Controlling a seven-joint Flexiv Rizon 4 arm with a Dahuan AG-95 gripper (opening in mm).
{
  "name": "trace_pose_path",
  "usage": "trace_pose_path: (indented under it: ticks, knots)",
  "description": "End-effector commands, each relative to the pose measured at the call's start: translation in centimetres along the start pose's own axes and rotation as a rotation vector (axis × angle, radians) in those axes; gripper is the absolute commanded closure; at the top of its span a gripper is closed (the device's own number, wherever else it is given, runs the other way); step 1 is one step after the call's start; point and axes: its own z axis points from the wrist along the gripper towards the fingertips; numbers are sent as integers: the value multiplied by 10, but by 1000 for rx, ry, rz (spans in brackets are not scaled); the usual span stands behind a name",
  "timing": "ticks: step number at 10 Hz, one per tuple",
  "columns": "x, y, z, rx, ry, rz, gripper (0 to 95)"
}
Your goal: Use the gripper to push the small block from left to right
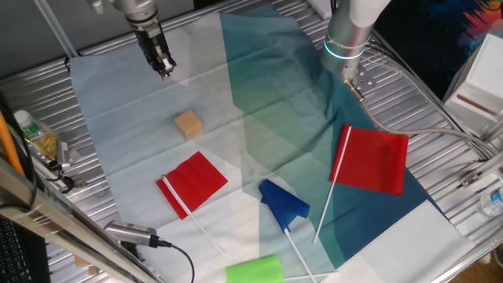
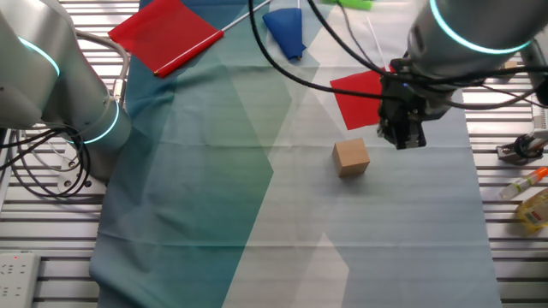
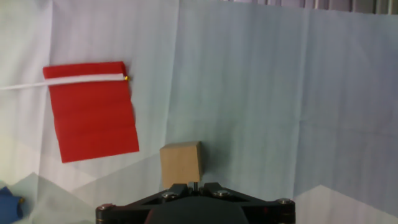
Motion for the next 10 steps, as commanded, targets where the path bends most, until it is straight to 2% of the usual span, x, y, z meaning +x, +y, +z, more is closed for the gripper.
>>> trace_pose_path:
  ticks: [1, 7, 9, 10]
  knots:
    - [1, 0, 0, 22, 24, 4, 950]
    - [1, -1, 1, 10, 25, 4, 950]
    - [1, -13, 14, -3, 24, 3, 950]
    - [1, -24, 28, -15, 19, -6, 950]
